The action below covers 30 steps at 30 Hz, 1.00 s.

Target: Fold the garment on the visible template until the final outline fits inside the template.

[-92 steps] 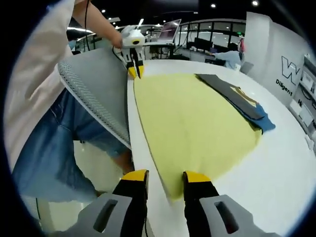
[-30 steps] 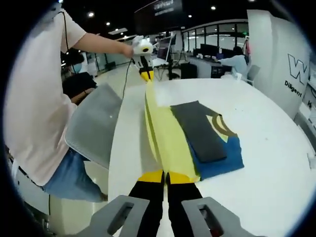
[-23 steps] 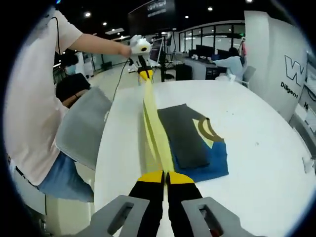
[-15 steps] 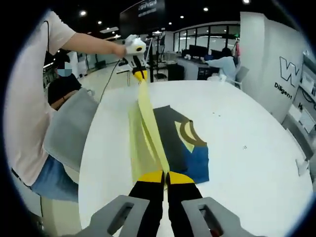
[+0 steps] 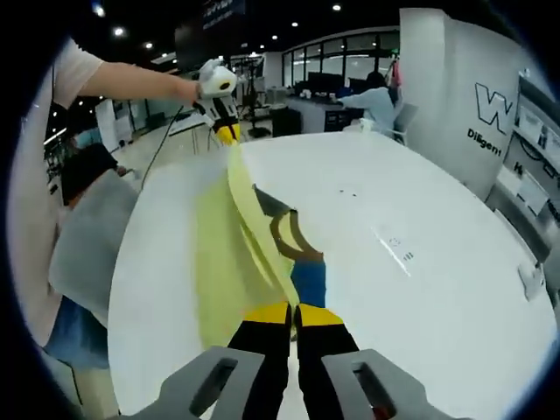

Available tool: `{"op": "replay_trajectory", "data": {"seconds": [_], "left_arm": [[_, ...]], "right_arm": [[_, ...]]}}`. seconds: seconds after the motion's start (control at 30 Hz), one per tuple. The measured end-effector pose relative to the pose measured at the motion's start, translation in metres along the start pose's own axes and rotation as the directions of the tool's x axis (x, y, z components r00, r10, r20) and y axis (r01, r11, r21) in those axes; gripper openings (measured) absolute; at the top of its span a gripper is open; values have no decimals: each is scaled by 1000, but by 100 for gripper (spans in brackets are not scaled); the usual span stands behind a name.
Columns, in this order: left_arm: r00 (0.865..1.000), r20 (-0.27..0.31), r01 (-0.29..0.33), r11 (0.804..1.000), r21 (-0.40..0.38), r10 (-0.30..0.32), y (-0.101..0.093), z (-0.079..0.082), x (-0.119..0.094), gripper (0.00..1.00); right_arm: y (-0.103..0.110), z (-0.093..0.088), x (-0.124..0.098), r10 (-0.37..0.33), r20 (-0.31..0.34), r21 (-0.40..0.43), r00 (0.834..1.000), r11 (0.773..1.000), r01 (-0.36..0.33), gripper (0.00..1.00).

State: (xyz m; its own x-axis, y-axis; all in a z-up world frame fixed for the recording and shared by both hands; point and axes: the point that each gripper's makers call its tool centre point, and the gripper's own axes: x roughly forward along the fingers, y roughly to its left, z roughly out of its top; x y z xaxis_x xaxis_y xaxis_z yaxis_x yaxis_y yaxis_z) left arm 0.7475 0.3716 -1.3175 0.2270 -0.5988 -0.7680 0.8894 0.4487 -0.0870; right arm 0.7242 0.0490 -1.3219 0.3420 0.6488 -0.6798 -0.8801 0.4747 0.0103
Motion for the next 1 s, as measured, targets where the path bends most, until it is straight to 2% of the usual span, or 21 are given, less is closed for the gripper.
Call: {"op": "replay_trajectory", "data": {"seconds": [0.07,0.27,0.43,0.63,0.73,0.87,0.93,0.97,1.0], "left_arm": [[1000,-8,-3,1000,-10,3,6,0,6,0],[1000,-15,-14,997,-78,13,26,-2,26,1],[999,-30,-26,992,-125,22,39,-8,45,1],[999,-44,-33,982,-184,26,49,-17,59,1],[999,-42,-40,962,-269,30,54,-23,64,1],[998,-17,-66,959,-276,64,60,-21,66,2],[997,-2,-71,958,-277,74,60,-20,67,2],[996,-1,-85,960,-268,87,60,-20,66,0],[995,-5,-93,959,-266,96,61,-22,65,1]], "right_arm": [[-9,-2,5,-10,5,40,1000,999,10,0],[-25,-10,21,-34,-20,71,999,997,35,0],[-41,-22,38,-61,-38,125,997,990,66,0],[-50,-32,55,-88,-64,144,994,985,96,0],[-55,-38,62,-109,-77,160,991,980,120,0],[-59,-41,67,-130,-81,180,988,973,143,0],[-66,-33,68,-175,-41,178,984,968,180,0],[-69,-32,66,-199,-36,197,979,959,202,1],[-69,-33,66,-203,-41,193,978,959,207,6]]}}
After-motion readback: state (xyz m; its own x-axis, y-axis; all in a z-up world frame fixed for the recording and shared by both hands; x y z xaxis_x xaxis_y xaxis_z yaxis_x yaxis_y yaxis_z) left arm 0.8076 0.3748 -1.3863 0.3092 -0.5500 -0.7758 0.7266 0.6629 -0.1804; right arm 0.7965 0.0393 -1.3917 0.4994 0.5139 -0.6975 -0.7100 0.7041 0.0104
